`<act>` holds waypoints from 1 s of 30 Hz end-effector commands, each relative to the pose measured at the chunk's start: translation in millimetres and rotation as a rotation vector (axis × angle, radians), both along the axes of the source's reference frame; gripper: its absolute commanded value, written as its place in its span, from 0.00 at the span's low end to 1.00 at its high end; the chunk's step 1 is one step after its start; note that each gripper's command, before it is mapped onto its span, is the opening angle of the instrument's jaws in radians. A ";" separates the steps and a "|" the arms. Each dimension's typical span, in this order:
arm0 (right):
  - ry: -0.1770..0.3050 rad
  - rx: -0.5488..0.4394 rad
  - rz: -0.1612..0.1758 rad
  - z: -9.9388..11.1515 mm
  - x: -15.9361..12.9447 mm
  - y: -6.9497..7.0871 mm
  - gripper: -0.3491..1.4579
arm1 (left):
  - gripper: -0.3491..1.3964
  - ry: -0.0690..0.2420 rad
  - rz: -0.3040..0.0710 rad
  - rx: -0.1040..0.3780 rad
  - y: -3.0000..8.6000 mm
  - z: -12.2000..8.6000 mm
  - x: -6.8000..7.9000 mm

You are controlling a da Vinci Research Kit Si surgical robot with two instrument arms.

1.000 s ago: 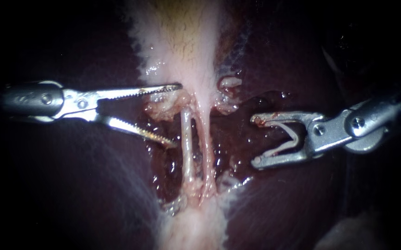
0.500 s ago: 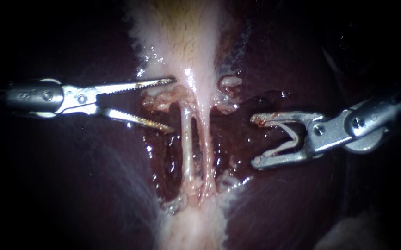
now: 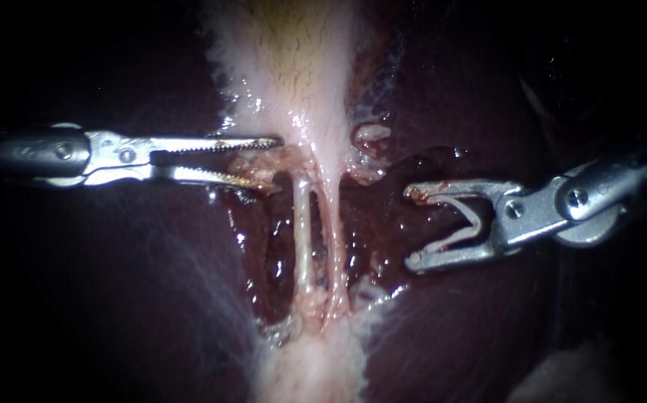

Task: Grabbing gallbladder

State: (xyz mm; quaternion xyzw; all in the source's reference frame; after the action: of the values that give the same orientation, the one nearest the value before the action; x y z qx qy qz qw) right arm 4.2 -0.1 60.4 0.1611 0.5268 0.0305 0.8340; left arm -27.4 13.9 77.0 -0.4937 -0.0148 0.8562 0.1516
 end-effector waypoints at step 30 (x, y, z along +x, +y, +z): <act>0.000 0.000 0.000 0.0 -0.1 0.0 0.46 | 0.00 -0.040 -0.117 0.223 0.3 -4.9 2.4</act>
State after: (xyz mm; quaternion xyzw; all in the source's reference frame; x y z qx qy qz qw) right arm 4.2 -0.1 60.4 0.1612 0.5268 0.0304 0.8340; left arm -24.7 14.4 71.4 -0.4906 -0.0920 0.8255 0.2636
